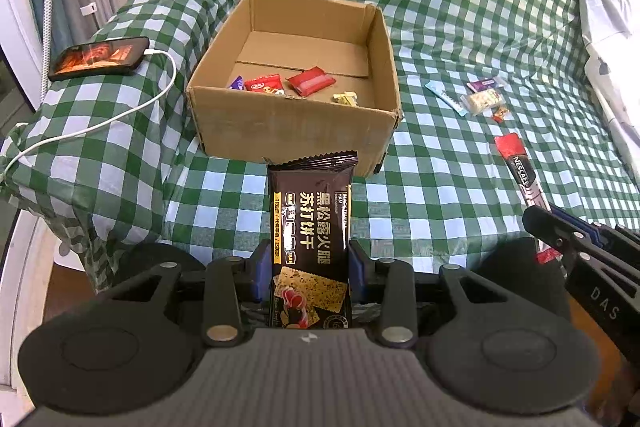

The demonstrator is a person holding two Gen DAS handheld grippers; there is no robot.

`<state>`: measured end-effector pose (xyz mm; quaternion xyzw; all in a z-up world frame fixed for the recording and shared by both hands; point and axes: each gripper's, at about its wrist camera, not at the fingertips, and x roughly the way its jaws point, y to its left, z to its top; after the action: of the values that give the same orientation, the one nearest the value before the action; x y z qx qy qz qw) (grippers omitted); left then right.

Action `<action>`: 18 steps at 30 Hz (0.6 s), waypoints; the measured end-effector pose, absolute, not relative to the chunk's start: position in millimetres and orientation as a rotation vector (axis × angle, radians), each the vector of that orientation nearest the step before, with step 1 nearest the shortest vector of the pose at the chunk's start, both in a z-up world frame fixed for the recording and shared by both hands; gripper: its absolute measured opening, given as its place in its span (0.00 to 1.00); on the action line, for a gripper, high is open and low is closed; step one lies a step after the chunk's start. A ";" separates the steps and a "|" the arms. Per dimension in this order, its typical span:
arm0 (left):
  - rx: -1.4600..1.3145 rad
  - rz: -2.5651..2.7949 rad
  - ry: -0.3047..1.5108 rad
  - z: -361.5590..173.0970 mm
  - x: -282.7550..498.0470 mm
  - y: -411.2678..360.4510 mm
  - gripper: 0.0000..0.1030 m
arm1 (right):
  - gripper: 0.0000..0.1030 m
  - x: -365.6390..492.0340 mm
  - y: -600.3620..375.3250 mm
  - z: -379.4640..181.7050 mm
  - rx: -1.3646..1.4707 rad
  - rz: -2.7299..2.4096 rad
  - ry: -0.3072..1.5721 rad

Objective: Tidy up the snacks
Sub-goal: 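Carry both held snacks up and over the box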

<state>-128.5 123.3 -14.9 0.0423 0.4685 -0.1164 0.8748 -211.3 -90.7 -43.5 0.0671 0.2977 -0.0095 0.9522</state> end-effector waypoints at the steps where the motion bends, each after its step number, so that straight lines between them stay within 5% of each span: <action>1: 0.086 -0.242 0.977 -14.9 -128.9 124.4 0.42 | 0.14 -211.4 -90.0 -42.8 0.133 -0.019 0.604; 18: 0.090 -0.236 0.982 -19.7 -122.6 125.8 0.42 | 0.14 -206.2 -85.6 -44.8 0.113 -0.021 0.619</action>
<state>-122.6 125.8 -19.7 0.0429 0.4704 -0.1128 0.8742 -206.2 -85.6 -44.8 0.0554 0.3043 -0.0102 0.9509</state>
